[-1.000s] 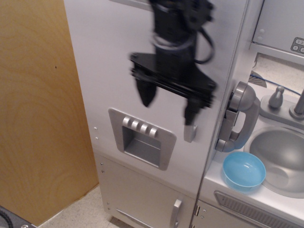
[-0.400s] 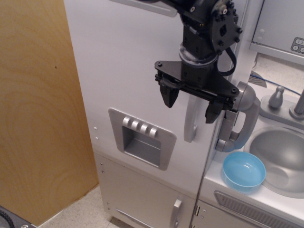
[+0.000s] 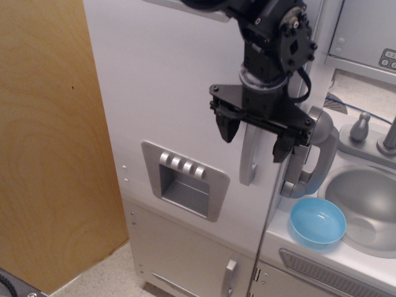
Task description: Open fridge
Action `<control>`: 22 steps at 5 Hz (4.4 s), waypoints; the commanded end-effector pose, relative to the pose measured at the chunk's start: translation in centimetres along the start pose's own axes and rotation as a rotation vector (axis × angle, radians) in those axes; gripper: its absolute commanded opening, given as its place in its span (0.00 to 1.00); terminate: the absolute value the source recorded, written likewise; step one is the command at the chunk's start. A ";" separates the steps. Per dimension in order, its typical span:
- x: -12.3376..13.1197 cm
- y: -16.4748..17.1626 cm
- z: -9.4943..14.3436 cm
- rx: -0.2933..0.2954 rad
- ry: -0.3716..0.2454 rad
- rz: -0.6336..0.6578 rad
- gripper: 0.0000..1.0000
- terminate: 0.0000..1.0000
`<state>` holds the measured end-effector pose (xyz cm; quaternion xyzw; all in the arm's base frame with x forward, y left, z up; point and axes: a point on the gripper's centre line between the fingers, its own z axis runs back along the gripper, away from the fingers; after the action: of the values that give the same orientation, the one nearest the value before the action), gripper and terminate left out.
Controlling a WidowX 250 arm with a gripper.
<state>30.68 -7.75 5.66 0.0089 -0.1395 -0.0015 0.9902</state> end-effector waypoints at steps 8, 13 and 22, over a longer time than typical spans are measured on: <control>-8.0 -4.2 3.6 0.018 0.134 -0.522 1.00 0.00; -0.6 -11.7 -1.5 -0.033 0.157 -0.468 1.00 0.00; -11.2 6.5 3.1 0.163 0.136 0.061 1.00 0.00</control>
<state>19.06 -0.86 4.51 0.0880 -0.0519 0.0523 0.9934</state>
